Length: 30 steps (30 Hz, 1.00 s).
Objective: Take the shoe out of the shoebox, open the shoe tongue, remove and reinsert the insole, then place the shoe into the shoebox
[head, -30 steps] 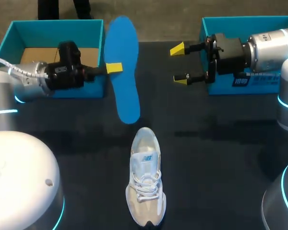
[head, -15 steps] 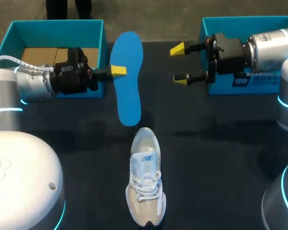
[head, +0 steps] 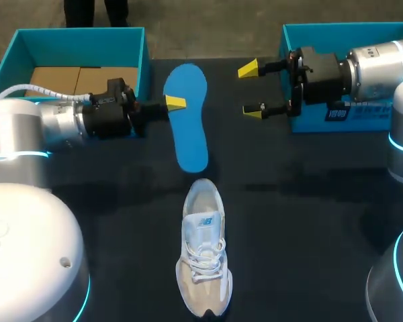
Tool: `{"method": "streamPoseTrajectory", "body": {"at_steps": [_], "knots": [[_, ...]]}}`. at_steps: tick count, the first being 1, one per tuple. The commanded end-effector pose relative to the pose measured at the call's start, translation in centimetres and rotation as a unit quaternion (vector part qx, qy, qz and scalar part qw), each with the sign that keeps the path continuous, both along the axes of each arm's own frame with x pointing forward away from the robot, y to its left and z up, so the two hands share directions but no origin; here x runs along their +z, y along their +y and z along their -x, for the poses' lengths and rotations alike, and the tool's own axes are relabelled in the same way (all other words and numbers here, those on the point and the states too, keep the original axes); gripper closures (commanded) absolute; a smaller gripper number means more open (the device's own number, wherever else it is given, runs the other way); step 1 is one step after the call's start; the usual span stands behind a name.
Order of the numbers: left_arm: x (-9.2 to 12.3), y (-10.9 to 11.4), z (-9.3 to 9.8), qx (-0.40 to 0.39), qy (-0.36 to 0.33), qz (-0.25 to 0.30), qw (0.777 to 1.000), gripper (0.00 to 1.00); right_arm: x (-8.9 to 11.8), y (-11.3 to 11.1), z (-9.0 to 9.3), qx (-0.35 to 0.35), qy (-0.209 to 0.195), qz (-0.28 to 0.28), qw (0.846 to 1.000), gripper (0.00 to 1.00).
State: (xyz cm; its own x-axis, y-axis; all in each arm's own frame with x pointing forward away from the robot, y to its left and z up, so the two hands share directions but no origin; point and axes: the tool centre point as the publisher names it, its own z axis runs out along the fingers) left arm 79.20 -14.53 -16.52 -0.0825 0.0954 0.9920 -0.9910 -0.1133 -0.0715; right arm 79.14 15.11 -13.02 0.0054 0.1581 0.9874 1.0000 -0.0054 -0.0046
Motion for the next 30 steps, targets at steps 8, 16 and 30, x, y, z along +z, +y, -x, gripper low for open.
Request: {"method": "streamPoseTrajectory", "body": {"at_steps": [8,16,30], "knots": [[-0.1,-0.5,-0.2,-0.001,0.027,-0.003,1.000,1.00,-0.1,0.1,0.0,0.000,0.000,0.001,1.000,0.00],[-0.1,-0.5,-0.2,-0.001,0.027,-0.003,1.000,1.00,1.0,-0.7,-0.1,0.001,-0.009,0.053,0.999,0.00],[-0.1,-0.5,-0.2,-0.001,0.027,-0.003,1.000,1.00,8.3,1.0,-0.6,0.044,0.031,0.335,0.941,0.00]]}}
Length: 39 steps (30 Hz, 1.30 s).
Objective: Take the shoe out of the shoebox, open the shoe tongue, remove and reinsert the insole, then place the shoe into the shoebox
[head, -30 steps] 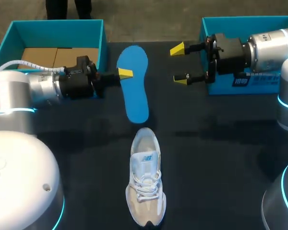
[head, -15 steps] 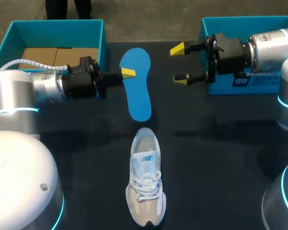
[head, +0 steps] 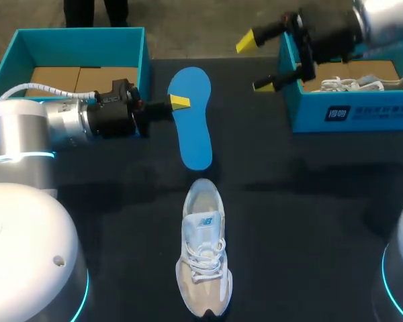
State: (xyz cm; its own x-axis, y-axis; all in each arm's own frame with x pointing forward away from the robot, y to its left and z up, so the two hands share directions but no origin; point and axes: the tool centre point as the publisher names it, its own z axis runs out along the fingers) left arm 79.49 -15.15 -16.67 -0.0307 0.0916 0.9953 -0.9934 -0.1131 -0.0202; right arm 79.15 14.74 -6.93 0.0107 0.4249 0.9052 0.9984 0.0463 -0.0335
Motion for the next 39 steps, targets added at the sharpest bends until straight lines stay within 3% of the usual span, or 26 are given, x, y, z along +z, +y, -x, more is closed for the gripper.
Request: {"method": "streamPoseTrajectory", "body": {"at_steps": [1,9,18,28,39], "knots": [[0.0,0.1,0.1,-0.001,0.000,-0.001,1.000,1.00,2.4,1.7,-0.5,0.017,0.017,0.212,0.977,0.00],[0.0,0.1,0.1,-0.001,0.000,-0.001,1.000,1.00,4.2,4.0,0.1,-0.011,0.021,0.332,0.943,0.00],[0.0,0.1,0.1,-0.001,0.000,-0.001,1.000,1.00,5.9,6.5,0.9,-0.044,0.001,0.424,0.905,0.00],[0.0,0.1,0.1,-0.001,0.000,-0.001,1.000,1.00,6.1,9.1,0.9,-0.029,-0.012,0.475,0.879,0.00],[0.0,0.1,0.1,-0.001,0.000,-0.001,1.000,1.00,5.3,11.3,2.0,-0.038,-0.040,0.503,0.863,0.00]]}}
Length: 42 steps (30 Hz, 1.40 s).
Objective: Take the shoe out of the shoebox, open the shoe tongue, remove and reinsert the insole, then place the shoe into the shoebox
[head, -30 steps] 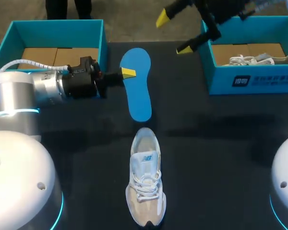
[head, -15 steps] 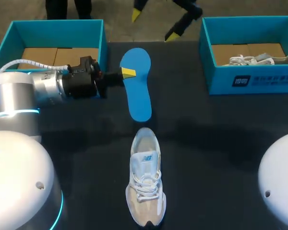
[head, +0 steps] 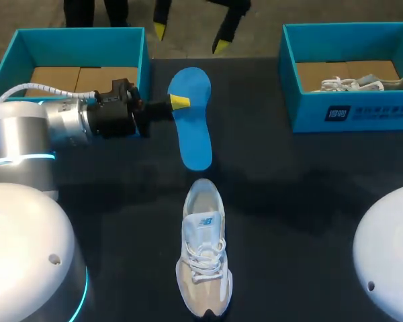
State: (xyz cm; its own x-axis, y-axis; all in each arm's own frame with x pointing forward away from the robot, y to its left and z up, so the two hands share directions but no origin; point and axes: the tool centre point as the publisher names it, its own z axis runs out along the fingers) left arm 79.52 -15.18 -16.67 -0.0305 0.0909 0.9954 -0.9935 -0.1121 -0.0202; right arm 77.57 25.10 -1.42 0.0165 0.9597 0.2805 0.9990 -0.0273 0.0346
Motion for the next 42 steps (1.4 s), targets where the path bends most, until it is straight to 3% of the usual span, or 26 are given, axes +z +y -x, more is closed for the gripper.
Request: {"method": "streamPoseTrajectory", "body": {"at_steps": [1,7,11,14,15,23,30,35,42], "knots": [[0.0,0.1,0.1,0.000,0.000,-0.001,1.000,1.00,-0.2,1.0,0.6,-0.009,-0.007,0.106,0.994,0.00],[0.0,0.1,0.1,0.000,0.000,-0.001,1.000,1.00,-0.3,1.5,1.0,-0.010,-0.013,0.109,0.994,0.00],[0.0,0.1,0.1,0.000,0.000,-0.001,1.000,1.00,-0.2,1.4,1.0,-0.005,-0.011,0.078,0.997,0.00],[0.0,0.1,0.1,0.000,0.000,-0.001,1.000,1.00,0.0,0.9,1.0,0.005,-0.014,0.031,0.999,0.00],[0.0,0.1,0.1,0.000,0.000,-0.001,1.000,1.00,0.1,0.4,0.9,0.013,-0.018,-0.019,1.000,0.00],[0.0,0.1,0.1,0.000,0.000,-0.001,1.000,1.00,-0.1,-1.9,0.9,0.011,-0.023,-0.124,0.992,0.00],[0.0,0.1,0.1,0.000,0.000,-0.001,1.000,1.00,-1.4,-3.6,1.2,0.001,-0.026,-0.242,0.970,0.00],[0.0,0.1,0.1,0.000,0.000,-0.001,1.000,1.00,-2.6,-4.6,1.4,-0.001,-0.025,-0.339,0.940,0.00],[0.0,0.1,0.1,0.000,0.000,-0.001,1.000,1.00,-3.5,-5.3,1.6,-0.003,-0.025,-0.404,0.915,0.00]]}}
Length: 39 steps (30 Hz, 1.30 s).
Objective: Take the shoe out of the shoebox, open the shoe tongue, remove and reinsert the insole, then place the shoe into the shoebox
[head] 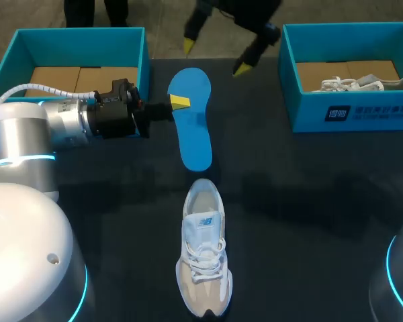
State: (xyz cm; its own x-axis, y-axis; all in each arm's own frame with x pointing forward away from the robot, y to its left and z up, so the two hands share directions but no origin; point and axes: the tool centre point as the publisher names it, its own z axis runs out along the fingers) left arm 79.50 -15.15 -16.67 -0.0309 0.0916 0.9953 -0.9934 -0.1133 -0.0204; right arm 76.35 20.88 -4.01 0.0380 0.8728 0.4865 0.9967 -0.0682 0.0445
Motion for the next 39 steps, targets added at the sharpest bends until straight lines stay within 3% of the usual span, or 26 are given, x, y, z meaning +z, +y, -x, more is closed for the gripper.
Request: {"method": "streamPoseTrajectory", "body": {"at_steps": [1,5,23,39], "knots": [[0.0,0.1,0.1,-0.001,0.001,-0.001,1.000,1.00,-0.9,-1.2,0.4,0.013,-0.022,-0.307,0.951,0.00],[0.0,0.1,0.1,-0.001,0.001,-0.001,1.000,1.00,-1.1,-1.3,0.3,0.014,-0.022,-0.325,0.945,0.00],[0.0,0.1,0.1,-0.001,0.001,-0.001,1.000,1.00,-4.5,-2.6,-0.4,0.037,-0.032,-0.456,0.889,0.00],[0.0,0.1,0.1,-0.001,0.001,-0.001,1.000,1.00,-6.6,-2.6,-0.5,0.041,-0.030,-0.485,0.873,0.00]]}}
